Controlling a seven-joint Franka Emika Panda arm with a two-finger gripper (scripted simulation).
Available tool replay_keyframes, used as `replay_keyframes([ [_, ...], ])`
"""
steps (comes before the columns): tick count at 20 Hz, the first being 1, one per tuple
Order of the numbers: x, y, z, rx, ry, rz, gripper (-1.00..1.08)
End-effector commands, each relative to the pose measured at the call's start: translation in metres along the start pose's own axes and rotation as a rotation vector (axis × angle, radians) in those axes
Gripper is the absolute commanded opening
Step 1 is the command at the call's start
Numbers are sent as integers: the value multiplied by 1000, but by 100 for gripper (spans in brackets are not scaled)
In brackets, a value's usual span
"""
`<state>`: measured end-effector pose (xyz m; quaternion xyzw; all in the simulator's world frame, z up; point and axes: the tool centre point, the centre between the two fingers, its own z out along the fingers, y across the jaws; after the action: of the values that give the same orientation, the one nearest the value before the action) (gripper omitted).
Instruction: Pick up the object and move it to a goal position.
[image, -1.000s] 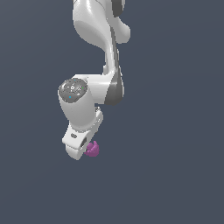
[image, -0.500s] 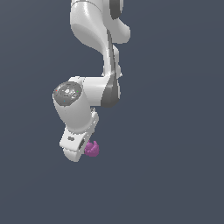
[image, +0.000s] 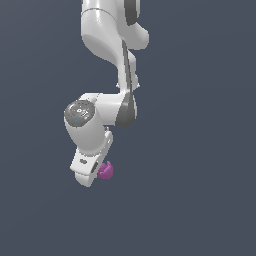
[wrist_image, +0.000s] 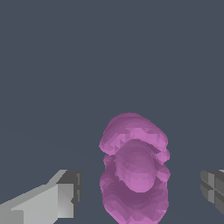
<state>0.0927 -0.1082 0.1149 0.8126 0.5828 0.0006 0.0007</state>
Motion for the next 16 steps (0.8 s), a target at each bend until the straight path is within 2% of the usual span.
replay_keyframes([
  [1,0,-1,15,2,0,-2,100],
  [6,0,-1,32,2,0,-3,100],
  [11,0,0,31,2,0,-2,100],
  [12,0,0,31,2,0,-2,-100],
  [16,0,0,31,2,0,-2,-100],
])
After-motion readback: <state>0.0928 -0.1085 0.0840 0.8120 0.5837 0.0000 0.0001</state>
